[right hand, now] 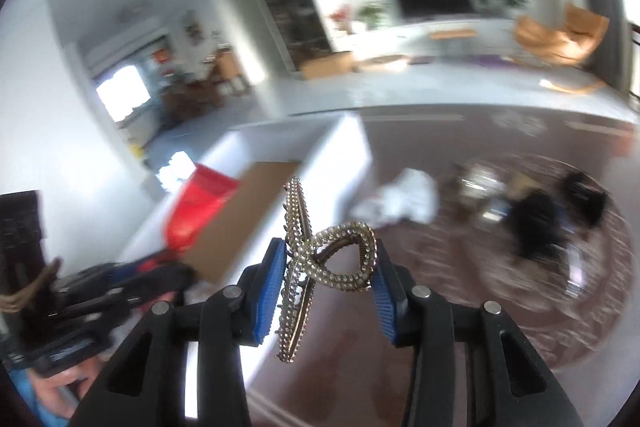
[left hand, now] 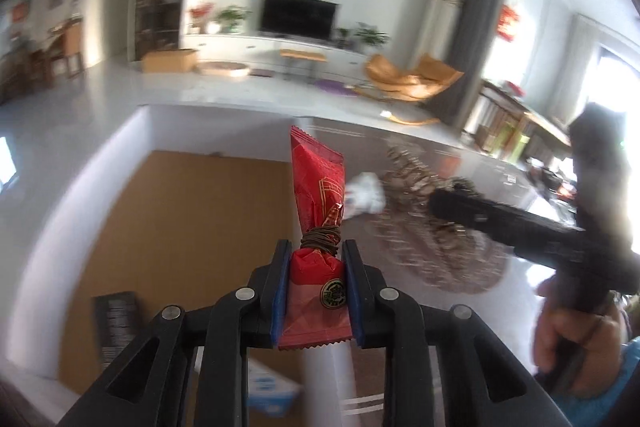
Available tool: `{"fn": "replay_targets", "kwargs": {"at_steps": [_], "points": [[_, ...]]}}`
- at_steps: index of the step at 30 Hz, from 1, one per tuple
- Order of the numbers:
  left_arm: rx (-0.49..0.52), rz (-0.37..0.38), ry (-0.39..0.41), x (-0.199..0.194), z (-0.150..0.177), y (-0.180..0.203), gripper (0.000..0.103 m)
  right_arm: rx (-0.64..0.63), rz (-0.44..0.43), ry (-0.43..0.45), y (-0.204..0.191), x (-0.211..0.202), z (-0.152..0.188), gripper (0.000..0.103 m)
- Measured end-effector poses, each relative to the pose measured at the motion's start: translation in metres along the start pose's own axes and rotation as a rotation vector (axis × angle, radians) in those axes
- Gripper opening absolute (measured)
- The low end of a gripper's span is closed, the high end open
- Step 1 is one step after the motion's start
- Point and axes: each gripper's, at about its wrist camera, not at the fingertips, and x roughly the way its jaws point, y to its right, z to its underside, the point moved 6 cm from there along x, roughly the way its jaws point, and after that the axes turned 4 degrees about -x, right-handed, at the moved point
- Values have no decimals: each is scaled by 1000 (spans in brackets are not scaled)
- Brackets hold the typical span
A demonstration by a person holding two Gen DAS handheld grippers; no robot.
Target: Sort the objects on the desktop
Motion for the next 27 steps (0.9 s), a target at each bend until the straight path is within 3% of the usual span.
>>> {"fn": "replay_targets", "kwargs": {"at_steps": [2, 6, 12, 14, 15, 17, 18, 20, 24, 27], "points": [[-43, -88, -24, 4, 2, -43, 25, -48, -73, -33, -39, 27, -11, 42], [-141, -161, -104, 16, 18, -100, 25, -153, -121, -128, -91, 82, -7, 42], [-213, -208, -264, 41, 50, -128, 28, -246, -74, -293, -108, 149, 27, 44], [-236, -198, -276, 46, 57, -125, 36, -241, -33, -316, -101, 157, 32, 70], [-241, -197, -270, 45, 58, -122, 45, -225, -29, -308, -95, 153, 32, 76], [-235, -210, -232, 42, 56, -114, 51, -197, -41, -226, -84, 134, 24, 81], [-222, -211, -209, 39, 54, -107, 51, -193, -34, -186, -80, 121, 21, 82], [-189, -199, -146, 33, 43, -92, 51, -188, 9, -76, -70, 85, 14, 97], [-137, -94, -33, 17, 21, -42, 59, -136, 207, 80, -2, 18, 25, 103], [-56, 13, 25, 6, 12, 14, 74, -40, 432, 73, 72, -9, 60, 103]]}}
